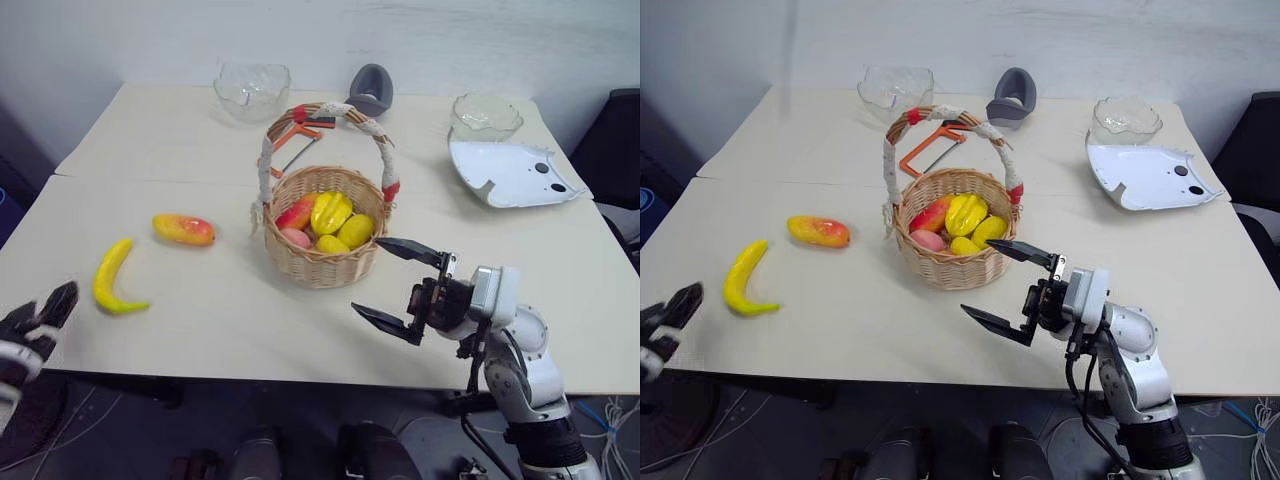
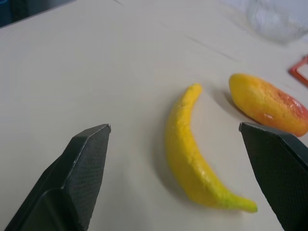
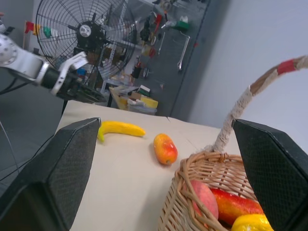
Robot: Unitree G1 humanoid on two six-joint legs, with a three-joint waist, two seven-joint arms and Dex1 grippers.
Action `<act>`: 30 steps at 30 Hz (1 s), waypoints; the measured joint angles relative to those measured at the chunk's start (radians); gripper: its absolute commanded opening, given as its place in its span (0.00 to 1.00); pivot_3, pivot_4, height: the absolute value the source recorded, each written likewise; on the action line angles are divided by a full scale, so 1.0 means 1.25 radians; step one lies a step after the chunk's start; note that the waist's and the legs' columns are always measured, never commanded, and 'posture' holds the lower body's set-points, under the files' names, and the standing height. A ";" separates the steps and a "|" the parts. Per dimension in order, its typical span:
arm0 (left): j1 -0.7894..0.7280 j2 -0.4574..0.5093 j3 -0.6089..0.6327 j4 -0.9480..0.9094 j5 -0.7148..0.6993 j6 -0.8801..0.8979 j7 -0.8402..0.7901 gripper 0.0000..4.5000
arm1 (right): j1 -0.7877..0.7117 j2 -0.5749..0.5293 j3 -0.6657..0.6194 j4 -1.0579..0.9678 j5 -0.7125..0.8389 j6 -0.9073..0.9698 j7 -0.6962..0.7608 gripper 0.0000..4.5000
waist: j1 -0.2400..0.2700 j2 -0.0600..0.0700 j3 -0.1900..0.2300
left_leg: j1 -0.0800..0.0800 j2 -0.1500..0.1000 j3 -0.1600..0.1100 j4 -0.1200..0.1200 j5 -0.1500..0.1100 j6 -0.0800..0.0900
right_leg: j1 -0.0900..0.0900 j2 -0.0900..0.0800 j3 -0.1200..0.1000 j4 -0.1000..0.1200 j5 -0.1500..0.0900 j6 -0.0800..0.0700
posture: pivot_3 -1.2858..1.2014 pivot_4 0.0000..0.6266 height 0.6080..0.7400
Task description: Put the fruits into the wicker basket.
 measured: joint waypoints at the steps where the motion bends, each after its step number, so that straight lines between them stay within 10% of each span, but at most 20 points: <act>1: -0.029 0.023 -0.016 0.021 0.006 0.028 0.013 1.00 | -0.002 0.000 0.001 0.002 -0.002 0.001 -0.001 1.00 | -0.001 0.000 0.000 | 0.000 0.000 0.000 0.000 0.000 0.000 | 0.000 0.000 0.000 0.000 0.000 0.000 | 0.52 0.24 1.00; 10: -0.202 0.136 -0.140 0.261 0.125 0.168 -0.009 1.00 | -0.011 -0.003 0.002 0.008 -0.021 0.028 -0.024 1.00 | -0.018 0.000 0.000 | -0.001 0.000 0.003 -0.003 0.000 -0.003 | -0.005 0.000 0.000 0.002 0.000 0.000 | 0.52 0.24 1.00; 22: -0.203 0.186 -0.209 0.288 0.253 0.138 -0.183 0.18 | 0.079 -0.034 0.015 -0.029 -0.054 0.055 -0.047 1.00 | -0.018 0.001 0.000 | -0.001 0.000 0.005 -0.006 0.000 -0.009 | -0.007 0.000 0.001 0.002 0.000 0.000 | 0.52 0.24 1.00; 30: -0.132 0.165 -0.096 0.028 0.142 0.017 -0.483 0.16 | 0.134 -0.052 -0.047 -0.037 -0.060 0.047 -0.084 1.00 | -0.018 -0.004 0.001 | -0.003 0.000 0.006 -0.006 0.002 -0.010 | -0.011 -0.001 0.002 0.006 -0.001 -0.002 | 0.52 0.24 1.00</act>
